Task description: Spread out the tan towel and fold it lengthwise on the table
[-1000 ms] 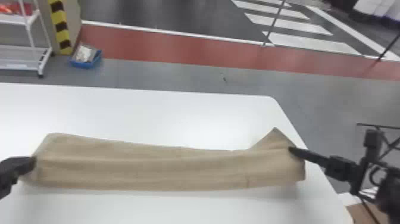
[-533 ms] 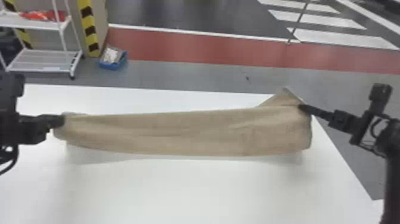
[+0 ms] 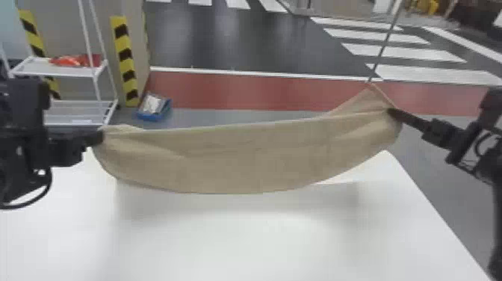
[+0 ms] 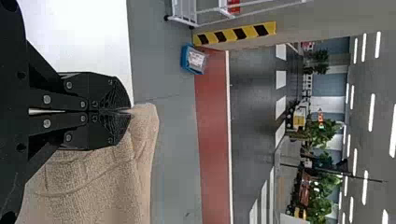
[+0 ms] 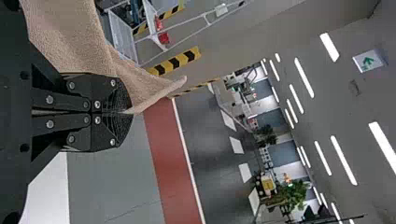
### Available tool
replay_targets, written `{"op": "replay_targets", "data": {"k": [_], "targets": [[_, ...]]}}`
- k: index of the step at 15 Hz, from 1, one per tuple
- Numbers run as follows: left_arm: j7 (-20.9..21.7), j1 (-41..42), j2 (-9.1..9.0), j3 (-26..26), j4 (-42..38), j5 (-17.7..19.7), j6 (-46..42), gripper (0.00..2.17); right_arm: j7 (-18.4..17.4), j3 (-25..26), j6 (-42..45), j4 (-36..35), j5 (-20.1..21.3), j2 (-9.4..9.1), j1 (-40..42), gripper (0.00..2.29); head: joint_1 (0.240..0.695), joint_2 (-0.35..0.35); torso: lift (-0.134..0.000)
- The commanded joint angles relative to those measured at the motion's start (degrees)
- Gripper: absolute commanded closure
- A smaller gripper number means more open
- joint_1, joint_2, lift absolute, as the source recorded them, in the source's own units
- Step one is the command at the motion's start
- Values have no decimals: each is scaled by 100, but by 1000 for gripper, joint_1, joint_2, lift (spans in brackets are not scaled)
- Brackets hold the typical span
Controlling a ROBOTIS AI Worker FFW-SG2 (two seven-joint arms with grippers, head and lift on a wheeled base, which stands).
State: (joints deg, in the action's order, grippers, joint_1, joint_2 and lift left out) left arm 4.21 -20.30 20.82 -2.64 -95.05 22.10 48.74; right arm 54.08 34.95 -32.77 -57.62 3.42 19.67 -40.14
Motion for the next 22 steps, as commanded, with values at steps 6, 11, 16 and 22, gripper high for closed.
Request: {"op": "replay_targets", "data": {"k": [6,11,16,22], "targets": [[230,1951,-131,80,-558,119,-1011,1355,543,12,644,-830,-852,178,2731,1652,695,-202,-124],[335,2189,-280,62,-805,110,-1151,1355,525,161,1189,-830,-1019,186,3126,1652,695,-260,-124],[274,2356,-236,238,-1051,101,-1222,1355,455,399,1857,-839,-1590,178,3425,1652,695,-290,-124],[414,2505,-201,519,-980,207,-1643,1355,657,416,1910,-1604,-1713,107,3750,1652,695,-269,-124]]}}
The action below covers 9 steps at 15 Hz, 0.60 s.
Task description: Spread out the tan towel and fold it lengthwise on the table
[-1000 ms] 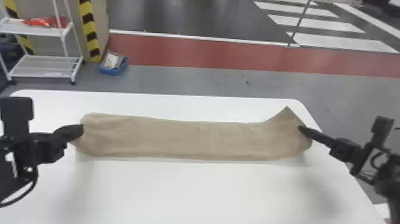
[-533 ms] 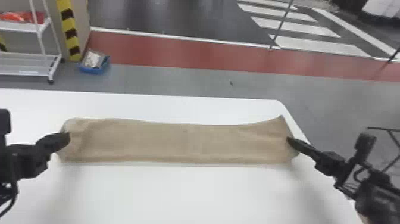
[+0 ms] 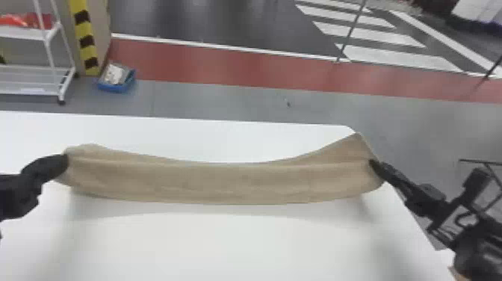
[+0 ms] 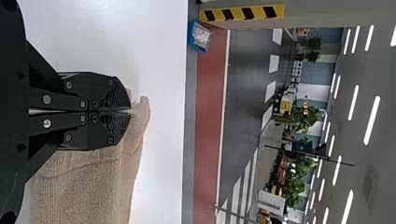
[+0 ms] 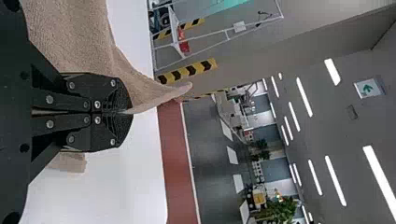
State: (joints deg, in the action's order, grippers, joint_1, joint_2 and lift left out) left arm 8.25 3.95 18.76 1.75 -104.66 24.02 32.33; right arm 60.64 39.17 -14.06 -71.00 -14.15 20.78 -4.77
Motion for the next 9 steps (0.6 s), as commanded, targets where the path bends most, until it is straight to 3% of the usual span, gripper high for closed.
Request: {"op": "replay_targets", "data": {"k": [1,3,4,6,7,9], "targets": [[10,141,32,80,-28,6,-2,1355,1,-49,302,-257,247,22,345,1652,695,-264,-124],[28,194,32,54,-19,-126,15,1352,-78,-111,654,86,686,31,380,1582,695,-259,-124],[28,194,32,19,-19,-205,15,1352,-87,-190,707,156,765,14,380,1214,695,-261,-124],[28,194,23,-43,-28,-258,103,1342,-114,-269,724,165,879,-57,397,198,695,-263,-124],[28,185,23,-69,-37,-337,138,1342,-122,-304,619,139,923,-57,406,53,695,-261,-124],[28,238,32,-60,-89,-390,209,1342,-149,-313,39,104,1038,-30,310,43,695,-258,-124]]}}
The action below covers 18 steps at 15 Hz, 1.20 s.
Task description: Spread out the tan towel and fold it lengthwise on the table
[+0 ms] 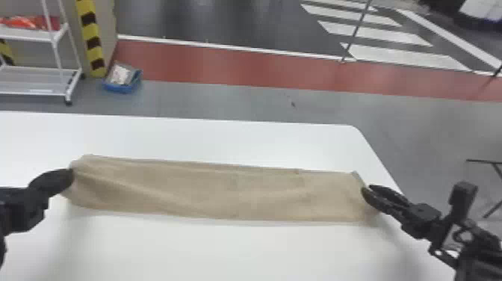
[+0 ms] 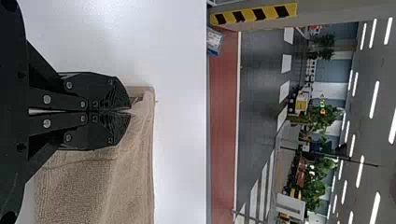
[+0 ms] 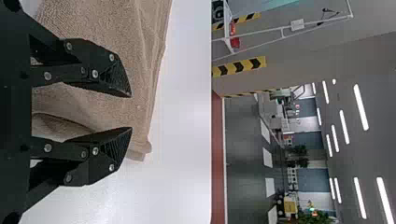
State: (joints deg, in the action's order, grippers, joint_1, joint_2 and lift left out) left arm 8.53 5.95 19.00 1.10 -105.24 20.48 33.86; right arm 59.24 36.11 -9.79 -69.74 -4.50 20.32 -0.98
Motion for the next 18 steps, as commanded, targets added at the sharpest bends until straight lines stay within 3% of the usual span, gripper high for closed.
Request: {"op": "replay_targets", "data": {"k": [1,4,8,12,15,16,18], "targets": [[0,82,7,31,-75,-53,91,1339,-53,-8,-687,-48,125,16,-148,46,695,-257,-124],[-9,170,7,137,-163,-167,73,1268,-440,-175,-1302,-242,344,-28,-280,56,695,-258,-124],[-44,161,42,312,-181,-264,20,1268,-589,-210,-1900,-505,564,-125,-518,73,695,-233,-124],[18,170,139,391,-216,-211,38,1268,-607,-87,-2375,-1639,318,-503,-368,90,695,-196,-124],[9,196,157,391,-268,-281,249,1268,-545,-60,-2656,-2325,19,-661,-192,90,695,-173,-124],[9,231,157,391,-277,-316,266,1180,-475,-51,-2691,-2386,-86,-687,-175,90,695,-159,-124],[35,302,157,391,-277,-448,249,586,-167,63,-2744,-2395,-306,-731,-166,90,695,-143,-124]]}}
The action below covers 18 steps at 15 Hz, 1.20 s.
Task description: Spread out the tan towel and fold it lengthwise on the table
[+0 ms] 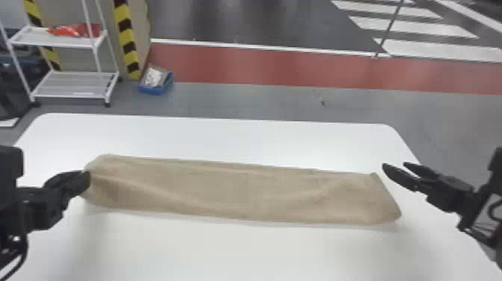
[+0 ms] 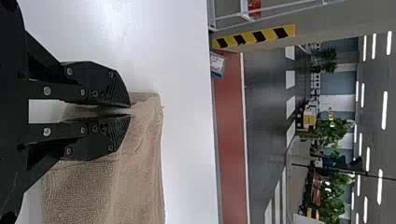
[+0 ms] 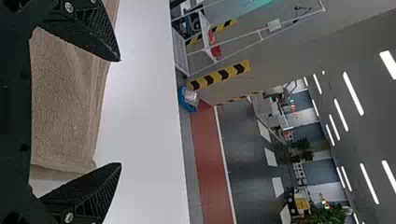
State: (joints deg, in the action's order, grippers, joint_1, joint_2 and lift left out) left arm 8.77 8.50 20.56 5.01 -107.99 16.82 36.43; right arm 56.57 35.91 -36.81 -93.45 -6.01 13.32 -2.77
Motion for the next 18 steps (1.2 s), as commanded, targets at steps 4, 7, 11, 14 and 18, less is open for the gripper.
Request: {"op": "replay_targets", "data": {"k": [4,7,11,14,18], "targets": [[63,187,9,88,-11,-240,-852,6,635,-66,-288,-481,-199,-76,216,87,695,-112,-124],[10,213,1,229,-99,-152,-887,19,820,-400,345,-674,-173,-67,163,134,695,-80,-124],[54,134,-17,264,41,50,-887,22,592,-1499,2577,-420,926,-357,-180,151,695,-18,-124],[63,46,9,149,182,15,-887,22,574,-2229,4845,960,2095,-559,-1076,157,695,65,-124],[63,11,27,79,279,-143,-799,22,1198,-3336,4862,2621,3440,-541,-2640,292,695,151,-124]]}}
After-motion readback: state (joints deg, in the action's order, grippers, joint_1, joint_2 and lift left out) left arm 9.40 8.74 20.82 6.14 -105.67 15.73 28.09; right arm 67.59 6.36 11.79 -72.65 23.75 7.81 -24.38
